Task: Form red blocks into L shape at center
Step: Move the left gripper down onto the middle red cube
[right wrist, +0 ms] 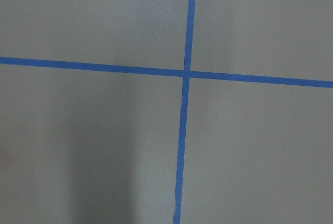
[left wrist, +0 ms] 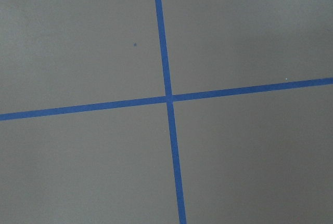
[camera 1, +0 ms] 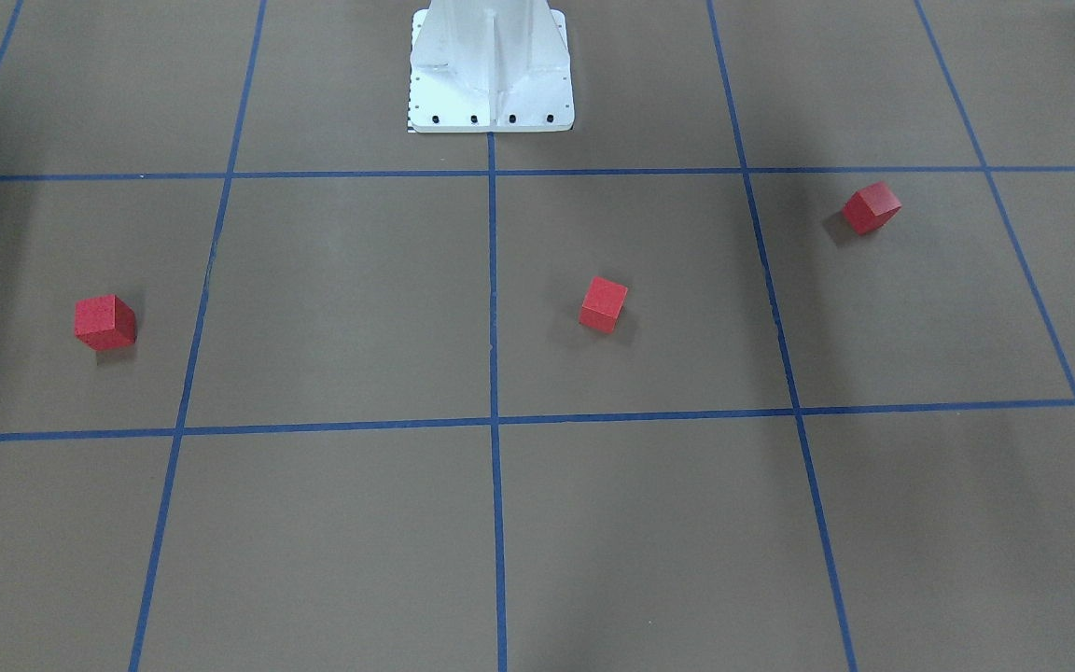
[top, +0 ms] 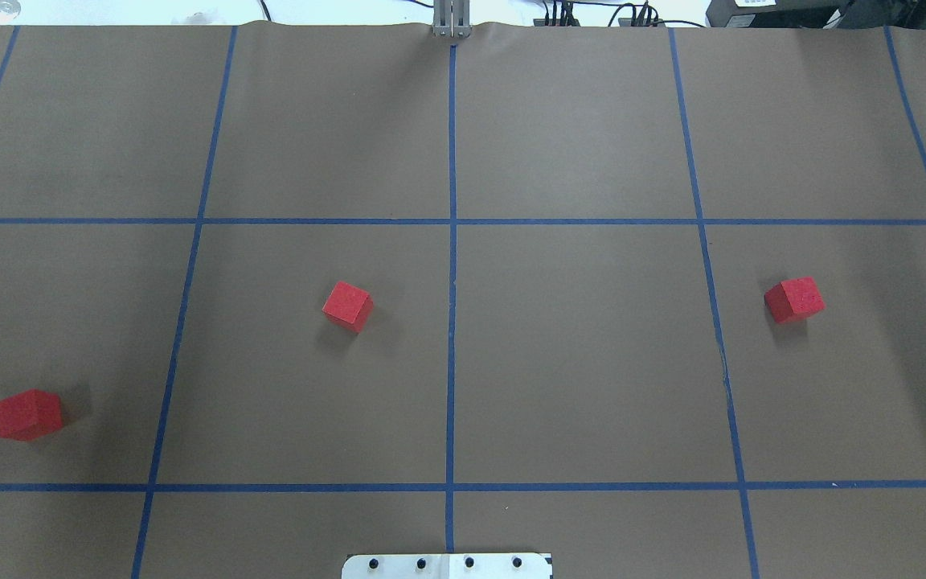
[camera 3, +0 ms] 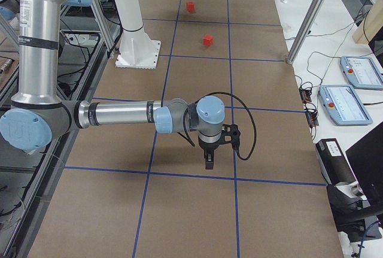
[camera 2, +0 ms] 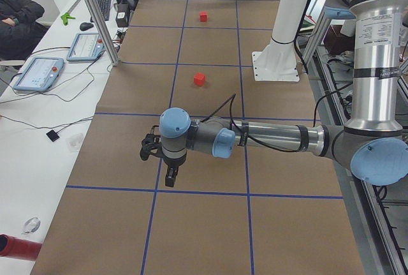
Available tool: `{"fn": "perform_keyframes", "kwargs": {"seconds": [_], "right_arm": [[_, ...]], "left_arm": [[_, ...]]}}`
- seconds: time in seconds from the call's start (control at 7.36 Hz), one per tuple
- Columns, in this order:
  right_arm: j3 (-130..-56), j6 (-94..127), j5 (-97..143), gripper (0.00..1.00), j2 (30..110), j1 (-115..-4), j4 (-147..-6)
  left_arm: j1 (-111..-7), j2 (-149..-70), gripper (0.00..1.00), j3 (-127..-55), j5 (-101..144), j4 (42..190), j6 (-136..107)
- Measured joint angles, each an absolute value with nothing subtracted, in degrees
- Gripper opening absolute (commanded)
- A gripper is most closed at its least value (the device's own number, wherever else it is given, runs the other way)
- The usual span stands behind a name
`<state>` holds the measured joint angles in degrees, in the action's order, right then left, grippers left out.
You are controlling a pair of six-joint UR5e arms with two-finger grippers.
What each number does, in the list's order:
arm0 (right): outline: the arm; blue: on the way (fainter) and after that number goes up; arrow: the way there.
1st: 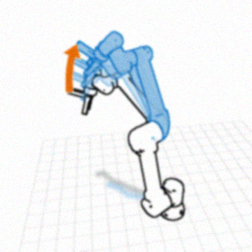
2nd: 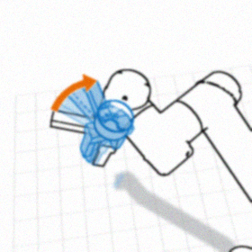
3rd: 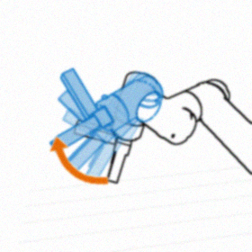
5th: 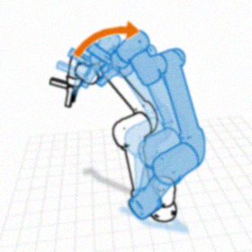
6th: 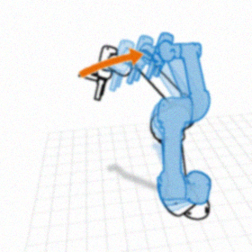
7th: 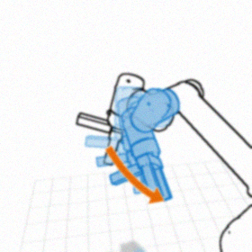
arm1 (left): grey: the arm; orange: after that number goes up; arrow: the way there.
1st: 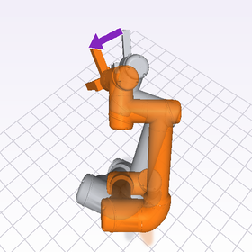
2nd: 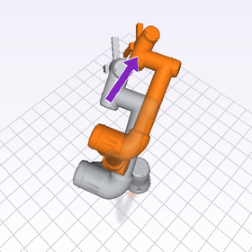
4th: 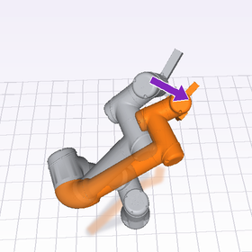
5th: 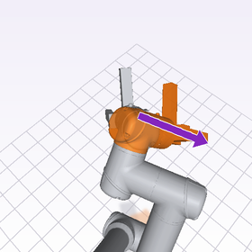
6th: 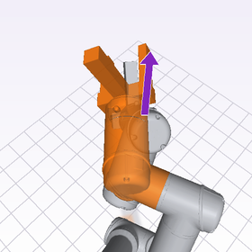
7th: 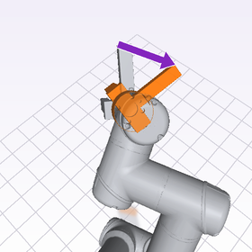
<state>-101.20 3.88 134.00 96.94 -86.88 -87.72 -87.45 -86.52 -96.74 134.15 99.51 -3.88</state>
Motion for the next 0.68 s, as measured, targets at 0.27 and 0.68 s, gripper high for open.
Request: {"fn": "perform_keyframes", "kwargs": {"seconds": [0.27, 0.68], "right_arm": [[-101.2, 3.9, 134.8, 0.99, 97.0, -86.9, -87.7], [-101.4, 4.2, 134.8, 0.99, 96.5, -86.9, -87.6]], "left_arm": [[-87.5, -86.5, 1.0, -96.7, 134.0, 99.5, -3.8], [-87.1, -87.4, 1.0, -96.8, 134.1, 99.7, -4.1]]}}
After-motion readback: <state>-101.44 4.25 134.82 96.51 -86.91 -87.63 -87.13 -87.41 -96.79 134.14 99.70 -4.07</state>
